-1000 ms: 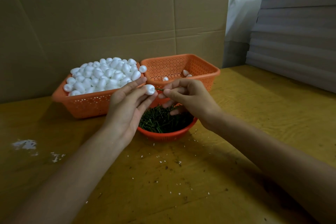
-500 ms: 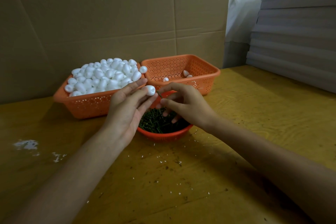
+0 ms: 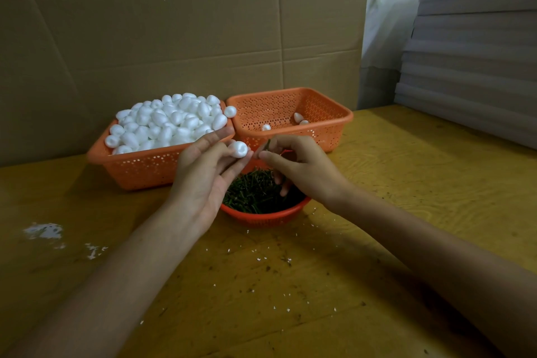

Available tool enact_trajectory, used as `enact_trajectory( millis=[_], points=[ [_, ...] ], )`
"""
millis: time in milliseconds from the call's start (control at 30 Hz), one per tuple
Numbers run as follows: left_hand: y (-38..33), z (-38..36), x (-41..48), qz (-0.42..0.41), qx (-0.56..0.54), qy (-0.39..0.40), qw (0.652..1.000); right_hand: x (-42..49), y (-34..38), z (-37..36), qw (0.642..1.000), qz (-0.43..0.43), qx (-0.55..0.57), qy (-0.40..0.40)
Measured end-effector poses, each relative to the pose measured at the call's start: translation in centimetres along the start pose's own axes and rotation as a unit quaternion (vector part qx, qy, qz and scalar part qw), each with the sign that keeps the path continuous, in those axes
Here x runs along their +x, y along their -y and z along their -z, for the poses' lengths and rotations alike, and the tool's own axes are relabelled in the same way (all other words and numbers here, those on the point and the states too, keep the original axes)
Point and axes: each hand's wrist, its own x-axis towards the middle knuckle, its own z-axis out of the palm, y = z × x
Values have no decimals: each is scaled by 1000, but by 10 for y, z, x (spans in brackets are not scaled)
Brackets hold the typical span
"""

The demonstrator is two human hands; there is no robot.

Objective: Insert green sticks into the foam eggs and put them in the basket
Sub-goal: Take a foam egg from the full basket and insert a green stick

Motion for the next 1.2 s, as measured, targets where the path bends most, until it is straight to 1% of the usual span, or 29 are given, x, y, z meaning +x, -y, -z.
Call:
enact_trajectory(
  millis=[233,400,533,567,633,700,767,833,1033,1200],
  points=[
    [0,0,1,7,18,0,1000,1,1,1,999,-29,32,-7],
    [0,-1,-1,4,30,5,1000,2,1,3,999,-37,22,27],
    [1,-1,-1,-2,37,9,999,3,-1,6,998,-44,21,31],
    [1,-1,-1,-2,37,10,999,4,-2,7,999,-40,5,35],
    [1,-1,0,-3,35,10,999,6,0,9,995,-14,-80,62],
    [1,-1,0,-5,34,9,999,5,4,9,977,8,-177,123],
    [2,0,0,-6,35,9,999,3,9,6,955,17,-238,176],
    [2,0,0,-7,42,9,999,1,10,4,950,22,-249,189],
    [2,0,0,-10,47,13,999,1,12,5,958,26,-221,183],
    [2,1,1,-10,47,17,999,0,9,4,956,32,-224,186]
  ],
)
